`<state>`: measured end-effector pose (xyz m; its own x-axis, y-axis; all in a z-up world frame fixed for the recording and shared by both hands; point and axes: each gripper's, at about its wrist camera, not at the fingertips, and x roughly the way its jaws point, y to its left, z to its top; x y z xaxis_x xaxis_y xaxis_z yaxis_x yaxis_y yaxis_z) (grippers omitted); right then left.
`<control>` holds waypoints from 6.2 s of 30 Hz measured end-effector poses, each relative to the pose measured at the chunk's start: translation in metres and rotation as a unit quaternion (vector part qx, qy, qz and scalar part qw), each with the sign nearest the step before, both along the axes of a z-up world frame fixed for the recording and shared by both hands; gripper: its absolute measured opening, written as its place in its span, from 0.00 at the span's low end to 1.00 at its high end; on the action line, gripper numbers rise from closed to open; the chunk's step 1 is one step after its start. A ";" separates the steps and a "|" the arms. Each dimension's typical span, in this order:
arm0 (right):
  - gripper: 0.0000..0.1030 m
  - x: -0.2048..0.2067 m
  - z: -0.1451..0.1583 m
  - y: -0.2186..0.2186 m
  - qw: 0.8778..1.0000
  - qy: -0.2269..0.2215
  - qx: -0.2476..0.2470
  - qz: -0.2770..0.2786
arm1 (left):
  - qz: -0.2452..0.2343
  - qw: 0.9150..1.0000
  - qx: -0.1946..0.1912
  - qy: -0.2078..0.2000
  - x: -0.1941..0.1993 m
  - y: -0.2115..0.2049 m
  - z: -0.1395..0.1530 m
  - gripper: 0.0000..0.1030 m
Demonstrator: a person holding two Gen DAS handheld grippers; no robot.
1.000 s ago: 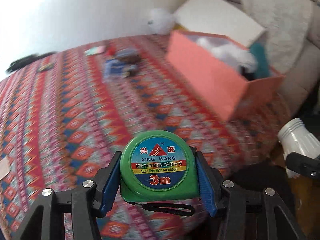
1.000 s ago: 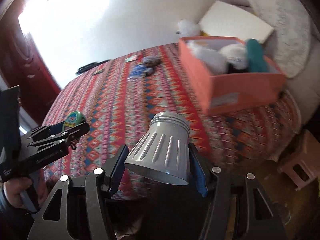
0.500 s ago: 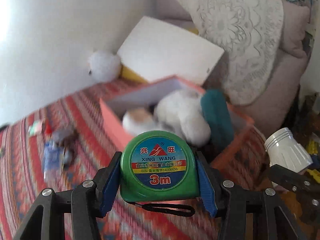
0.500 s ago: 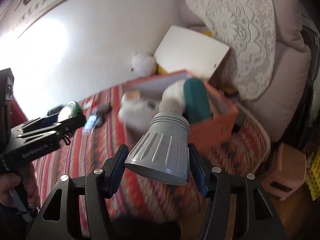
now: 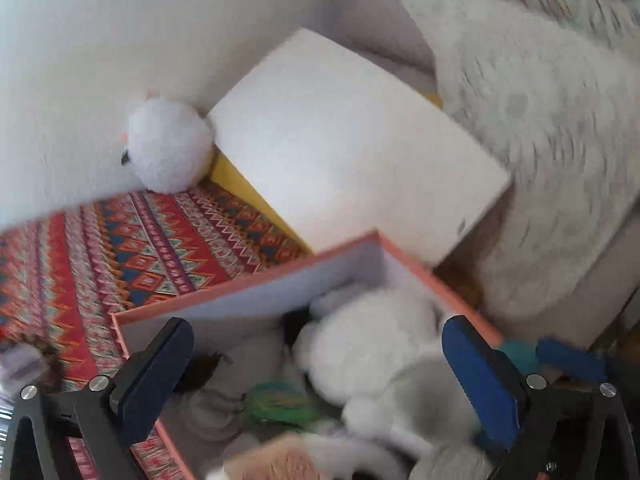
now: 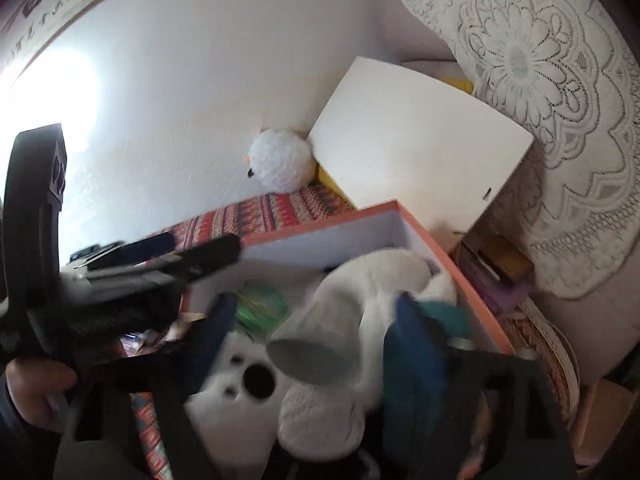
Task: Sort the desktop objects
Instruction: 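Carry the tape measure and grey bulb into the pink shoebox and release both, then move both open tools back over the items on the bed, then grasp the pastel pouch with the left tool while the right tool grasps the bead bracelet, then carry the pouch and bead bracelet into the pink shoebox and release both, then move both open tools back over the items on the bed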
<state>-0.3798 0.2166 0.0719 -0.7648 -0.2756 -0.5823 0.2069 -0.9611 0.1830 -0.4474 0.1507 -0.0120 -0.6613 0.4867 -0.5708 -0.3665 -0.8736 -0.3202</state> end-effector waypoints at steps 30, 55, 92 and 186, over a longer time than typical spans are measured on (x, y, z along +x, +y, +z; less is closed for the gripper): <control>0.96 0.319 -0.013 -0.140 0.991 -0.053 0.012 0.124 | 0.133 0.982 -0.131 -0.011 0.389 -0.229 -0.044 0.99; 0.96 -0.010 -0.105 -0.351 0.989 -0.101 0.006 0.104 | 0.254 0.960 -0.096 -0.075 0.020 -0.380 -0.091 0.99; 0.19 0.113 -0.089 -0.283 0.977 -0.110 -0.025 0.178 | 0.226 0.966 -0.099 -0.072 0.222 -0.351 -0.110 0.69; 0.90 0.290 -0.044 -0.238 0.980 -0.097 0.058 0.163 | 0.230 0.962 -0.107 -0.098 0.395 -0.330 -0.091 0.99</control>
<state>-0.0899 -0.0218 0.0281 -0.5186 -0.4099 -0.7504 0.4788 -0.8663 0.1423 -0.0520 -0.1790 -0.1026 -0.6486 0.0252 -0.7607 0.1234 -0.9828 -0.1377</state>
